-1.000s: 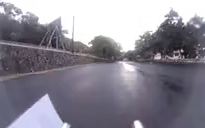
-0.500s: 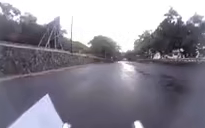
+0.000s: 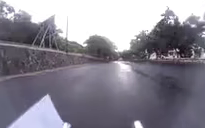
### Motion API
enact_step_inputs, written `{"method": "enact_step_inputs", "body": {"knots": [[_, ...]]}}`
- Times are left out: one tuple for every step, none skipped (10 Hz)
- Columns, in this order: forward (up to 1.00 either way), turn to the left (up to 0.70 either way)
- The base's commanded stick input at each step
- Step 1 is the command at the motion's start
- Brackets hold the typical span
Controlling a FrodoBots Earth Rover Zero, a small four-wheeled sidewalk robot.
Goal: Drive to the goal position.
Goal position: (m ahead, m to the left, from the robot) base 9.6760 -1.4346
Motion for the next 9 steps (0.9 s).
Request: {"method": "enact_step_inputs", "body": {"knots": [[0.5, -0.06], [0.5, -0.49], [0.5, -0.35], [0.5, -0.21], [0.5, -0.01], [0.5, 0.0], [0.5, -0.02], [0.5, -0.12], [0.5, -0.41]]}}
